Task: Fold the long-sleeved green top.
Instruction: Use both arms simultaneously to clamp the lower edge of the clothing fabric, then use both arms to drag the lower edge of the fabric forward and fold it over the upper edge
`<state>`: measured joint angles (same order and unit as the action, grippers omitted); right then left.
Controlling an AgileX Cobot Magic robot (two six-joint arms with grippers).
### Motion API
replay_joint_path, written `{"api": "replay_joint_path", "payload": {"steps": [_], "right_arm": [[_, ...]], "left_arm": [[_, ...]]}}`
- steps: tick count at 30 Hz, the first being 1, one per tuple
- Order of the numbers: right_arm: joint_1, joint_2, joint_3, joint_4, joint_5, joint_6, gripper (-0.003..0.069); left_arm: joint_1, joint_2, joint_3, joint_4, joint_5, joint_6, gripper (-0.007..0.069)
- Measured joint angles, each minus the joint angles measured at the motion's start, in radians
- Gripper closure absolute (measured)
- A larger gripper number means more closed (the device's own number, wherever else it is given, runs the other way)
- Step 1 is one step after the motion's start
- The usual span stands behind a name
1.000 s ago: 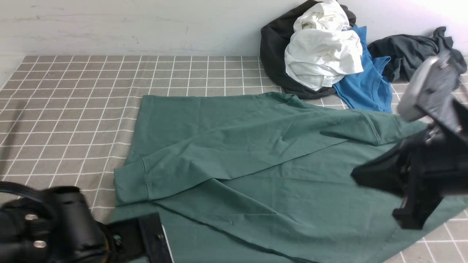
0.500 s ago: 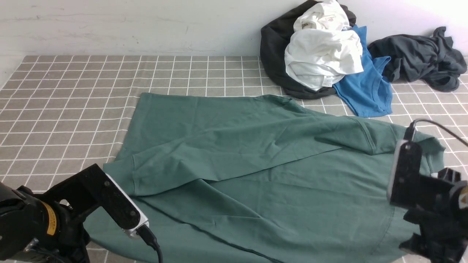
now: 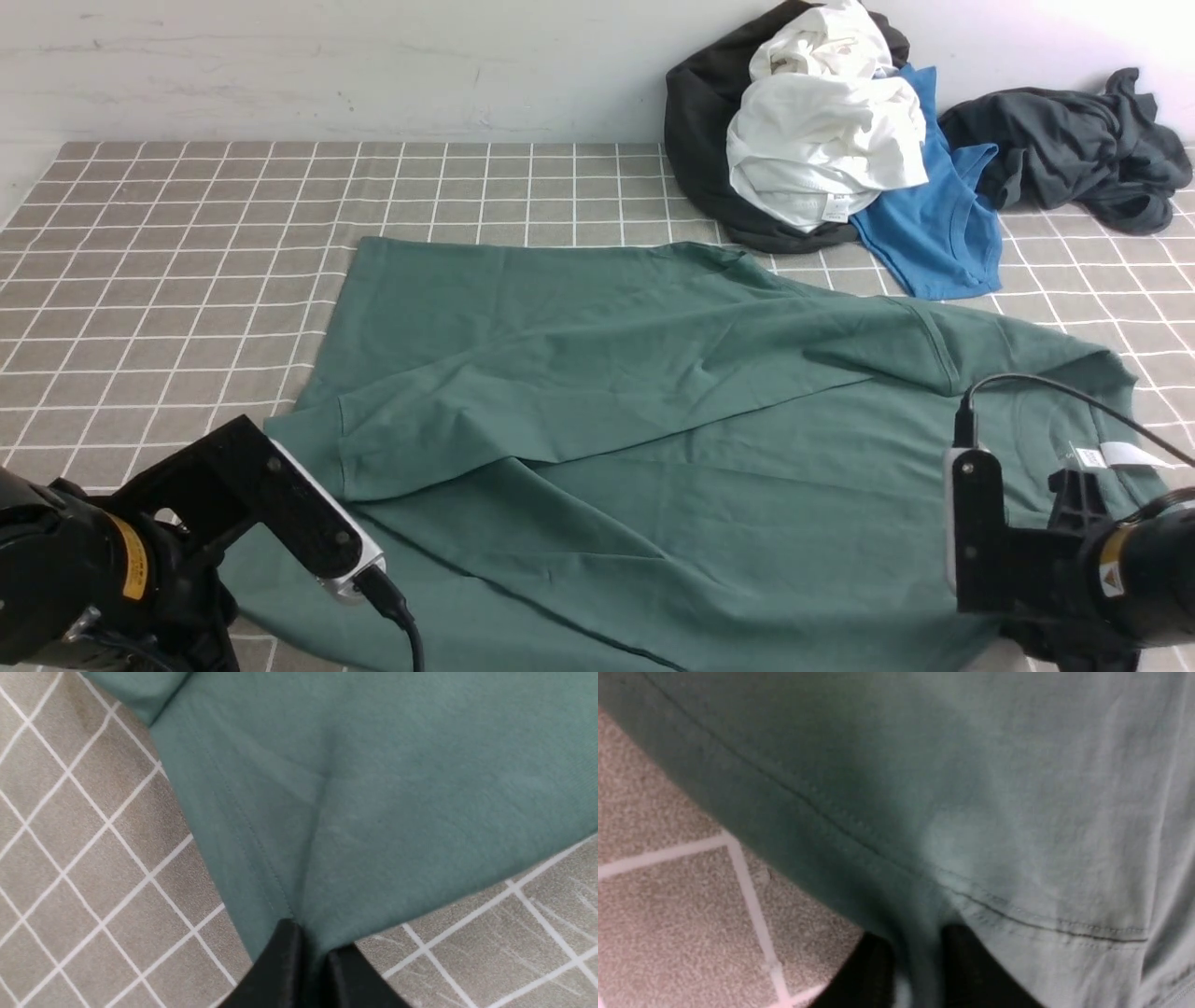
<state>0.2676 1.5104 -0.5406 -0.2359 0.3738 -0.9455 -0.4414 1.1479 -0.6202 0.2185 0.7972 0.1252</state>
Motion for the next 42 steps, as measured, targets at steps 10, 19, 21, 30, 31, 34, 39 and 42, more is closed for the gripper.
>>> {"api": "replay_joint_path", "payload": {"steps": [10,19,21,30,31,34,39,42], "right_arm": [[0.0,-0.197,-0.162,0.057,0.405,0.264,0.0648],[-0.07,-0.05,-0.382,0.055,0.259,0.41,0.0648],[-0.084,0.004,-0.434,0.054,0.234,0.428,0.0648],[-0.1,0.375,-0.795,0.029,0.186,0.502,0.0648],[-0.103,0.395,-0.822,0.037,0.186,0.525,0.0645],[-0.117,0.484,-0.909,0.044,0.194,0.611,0.0608],[-0.122,0.542,-0.992,0.044,0.254,0.672,0.0452],[-0.116,0.538,-1.024,0.044,0.288,0.675,0.0391]], "left_arm": [[0.0,-0.001,-0.146,-0.061,0.206,-0.051,0.0608],[0.091,0.24,-0.449,0.053,0.029,-0.212,0.0608],[0.123,0.318,-0.518,0.055,0.003,-0.211,0.0608],[0.275,0.804,-0.979,0.064,-0.054,-0.212,0.0608],[0.278,0.839,-1.016,0.064,-0.057,-0.214,0.0608],[0.279,0.949,-1.135,0.063,-0.062,-0.215,0.0596],[0.279,1.076,-1.282,0.068,-0.025,-0.216,0.0438],[0.279,1.085,-1.313,0.081,-0.001,-0.224,0.0337]]}}
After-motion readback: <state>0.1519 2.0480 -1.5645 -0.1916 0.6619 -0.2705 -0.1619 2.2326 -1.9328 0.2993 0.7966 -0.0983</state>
